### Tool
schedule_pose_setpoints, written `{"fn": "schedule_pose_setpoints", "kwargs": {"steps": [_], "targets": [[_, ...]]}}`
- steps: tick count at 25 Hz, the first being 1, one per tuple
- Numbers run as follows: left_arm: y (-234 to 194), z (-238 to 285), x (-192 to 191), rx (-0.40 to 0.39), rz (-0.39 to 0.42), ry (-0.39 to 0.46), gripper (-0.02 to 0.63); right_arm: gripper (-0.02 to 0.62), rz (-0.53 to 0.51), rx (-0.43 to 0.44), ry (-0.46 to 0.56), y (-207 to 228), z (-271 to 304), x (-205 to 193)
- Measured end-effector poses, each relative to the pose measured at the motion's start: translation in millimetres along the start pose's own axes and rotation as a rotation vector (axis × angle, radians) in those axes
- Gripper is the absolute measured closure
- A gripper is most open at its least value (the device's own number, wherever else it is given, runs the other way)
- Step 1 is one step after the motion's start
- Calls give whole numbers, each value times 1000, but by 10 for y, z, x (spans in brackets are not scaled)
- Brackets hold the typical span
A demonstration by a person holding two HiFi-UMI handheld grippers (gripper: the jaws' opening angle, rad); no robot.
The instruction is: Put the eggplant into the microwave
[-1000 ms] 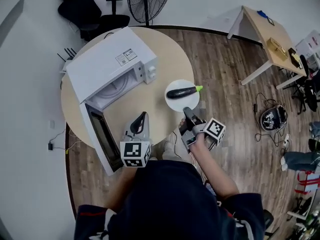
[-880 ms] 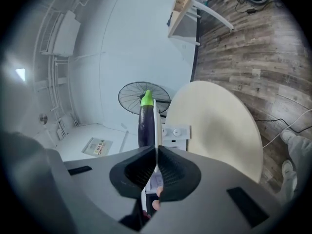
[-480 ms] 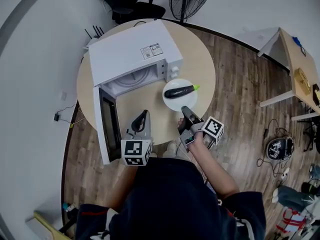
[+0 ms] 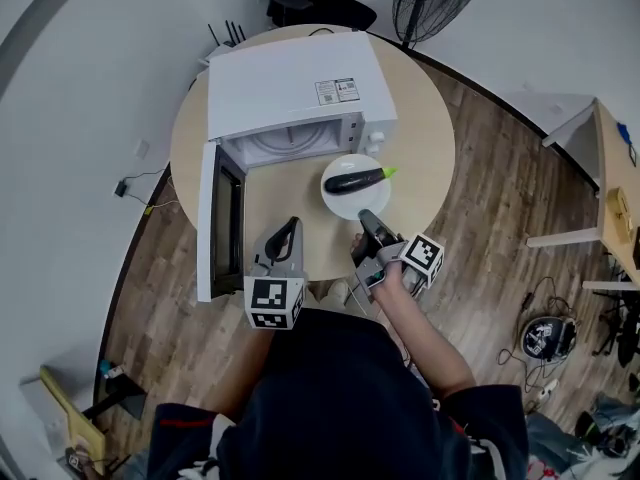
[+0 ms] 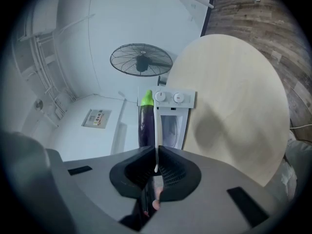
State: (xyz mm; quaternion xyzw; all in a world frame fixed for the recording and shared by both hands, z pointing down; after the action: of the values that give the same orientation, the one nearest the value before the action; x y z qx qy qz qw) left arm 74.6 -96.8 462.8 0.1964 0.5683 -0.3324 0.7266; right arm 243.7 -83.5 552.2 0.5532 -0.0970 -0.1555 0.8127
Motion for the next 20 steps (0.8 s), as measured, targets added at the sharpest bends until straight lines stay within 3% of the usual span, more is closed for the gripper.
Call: {"fn": "schedule_pose_setpoints", "kwargs": {"steps": [9, 20], "targets": [[-218, -284, -40, 101, -17, -6, 591, 574, -50, 0, -101, -96, 267, -309], [-524, -266, -98, 106, -39, -15, 591, 574, -75, -25, -161, -136, 748, -501]]}}
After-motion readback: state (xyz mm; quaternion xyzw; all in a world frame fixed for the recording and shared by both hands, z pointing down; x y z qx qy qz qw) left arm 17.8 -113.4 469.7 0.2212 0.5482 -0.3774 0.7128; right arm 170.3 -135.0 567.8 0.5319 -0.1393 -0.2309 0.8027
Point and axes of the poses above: the fingertips, and each gripper's own axes: z forward along the fingers, y to its right, x out of its top, the point moved 2 cm from there along -z, backward along the fingers, and after that the axes turned 8 degrees about -x, right-handed, at the moved point
